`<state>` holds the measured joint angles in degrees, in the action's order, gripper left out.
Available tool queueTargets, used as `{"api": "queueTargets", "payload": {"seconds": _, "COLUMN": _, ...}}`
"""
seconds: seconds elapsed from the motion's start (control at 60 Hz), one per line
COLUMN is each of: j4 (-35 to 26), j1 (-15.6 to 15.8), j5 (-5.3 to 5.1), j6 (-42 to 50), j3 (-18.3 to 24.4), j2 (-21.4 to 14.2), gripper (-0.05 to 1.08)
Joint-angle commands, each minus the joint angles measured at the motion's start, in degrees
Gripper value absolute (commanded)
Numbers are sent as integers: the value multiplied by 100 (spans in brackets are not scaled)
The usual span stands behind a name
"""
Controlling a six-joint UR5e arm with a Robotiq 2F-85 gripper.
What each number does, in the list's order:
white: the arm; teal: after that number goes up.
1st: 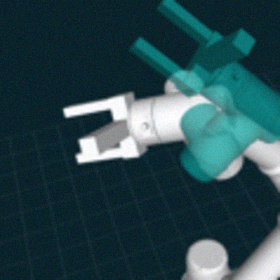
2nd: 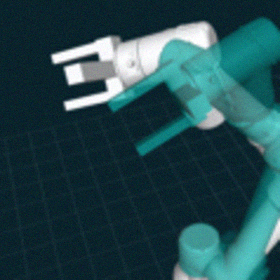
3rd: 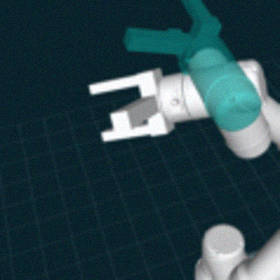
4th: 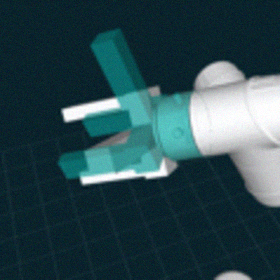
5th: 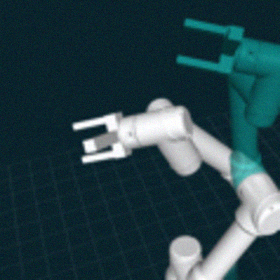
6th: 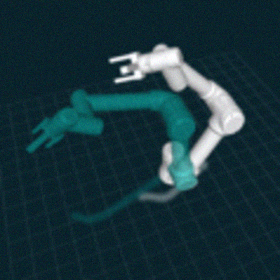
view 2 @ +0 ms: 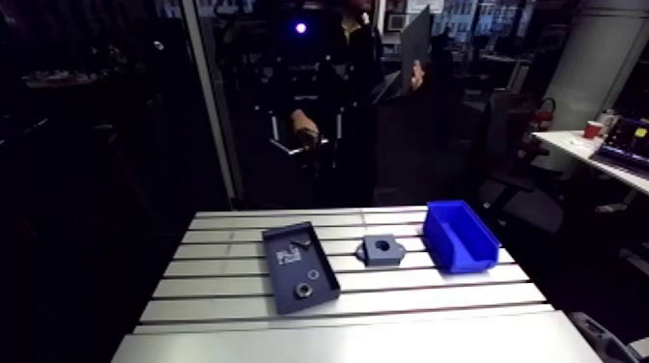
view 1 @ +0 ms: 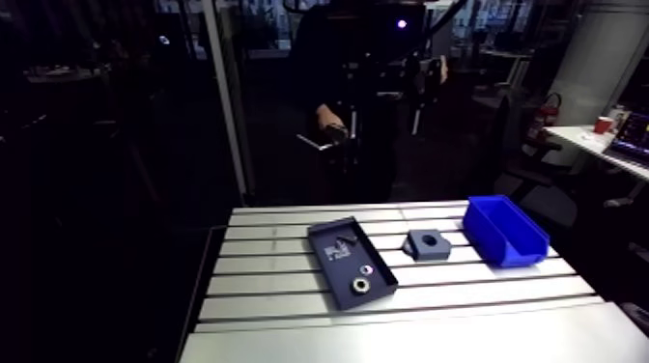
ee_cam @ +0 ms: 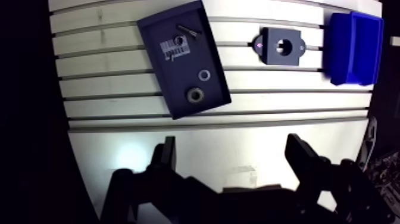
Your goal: Pick up the bearing and press it into the housing until flush.
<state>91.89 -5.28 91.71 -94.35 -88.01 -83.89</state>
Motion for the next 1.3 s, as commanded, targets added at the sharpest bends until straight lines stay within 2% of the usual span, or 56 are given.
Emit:
{"api": "queueTargets", "payload": {"seconds": 0.017, "j4": -167, "j1": -220, "j5": 106, "j6": -747, "j3": -336, "j2": -395, "gripper": 0}}
{"api": "queueTargets", "payload": {"seconds": 0.817, "j4": -93, "j1": -212, "j5": 97, "j6": -722, "j3": -378, "j2": -360, "gripper": 0}}
{"api": "queueTargets", "payload": {"seconds": 1.067, "j4": 427, "j1": -176, "j5": 78, "j6": -843, "j3": -756, "j2": -265, "gripper": 0}}
{"api": "queueTargets", "payload": {"seconds": 1.3, "j4": 1320, "j1": -176, "j5": 79, "j6": -1638, "j3": -1412, "j2": -229, "gripper": 0}}
